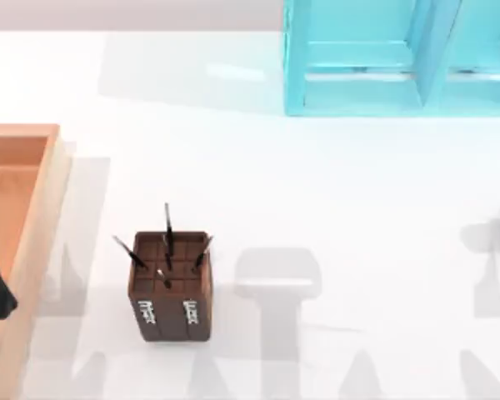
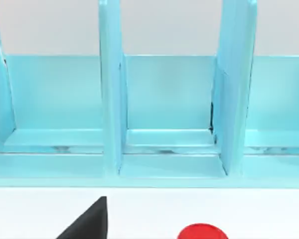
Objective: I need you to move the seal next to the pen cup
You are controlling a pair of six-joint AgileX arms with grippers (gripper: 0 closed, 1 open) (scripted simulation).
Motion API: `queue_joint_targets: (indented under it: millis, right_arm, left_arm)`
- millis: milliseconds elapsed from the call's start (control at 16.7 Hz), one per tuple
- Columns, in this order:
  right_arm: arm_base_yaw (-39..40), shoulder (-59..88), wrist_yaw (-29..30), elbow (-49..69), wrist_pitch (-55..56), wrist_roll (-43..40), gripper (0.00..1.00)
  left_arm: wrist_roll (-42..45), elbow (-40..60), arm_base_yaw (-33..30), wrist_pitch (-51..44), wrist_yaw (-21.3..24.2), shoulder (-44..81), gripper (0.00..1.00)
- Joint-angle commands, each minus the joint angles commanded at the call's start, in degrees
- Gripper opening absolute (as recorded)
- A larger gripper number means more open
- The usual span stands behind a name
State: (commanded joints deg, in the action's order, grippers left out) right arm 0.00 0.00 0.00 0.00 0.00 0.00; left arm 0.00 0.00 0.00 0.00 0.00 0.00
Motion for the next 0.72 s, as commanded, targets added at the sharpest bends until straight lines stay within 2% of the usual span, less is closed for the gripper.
queue_joint_targets:
  millis: [180,360,720]
  right_arm:
    - [0.02,0.57,-0.03,0.57,-0.51,0.0,1.0]
    - [0.06,5.93,-0.18,5.92,-5.09,-0.04,1.0]
    - [-0.42,32.85,-0.13,30.6,-23.96,-0.21,1.0]
  left_arm:
    - [0.0,0.0,0.0,0.0,0.0,0.0,1.0]
    - [0.0,0.0,0.0,0.0,0.0,0.0,1.0]
    - [0.0,0.0,0.0,0.0,0.0,0.0,1.0]
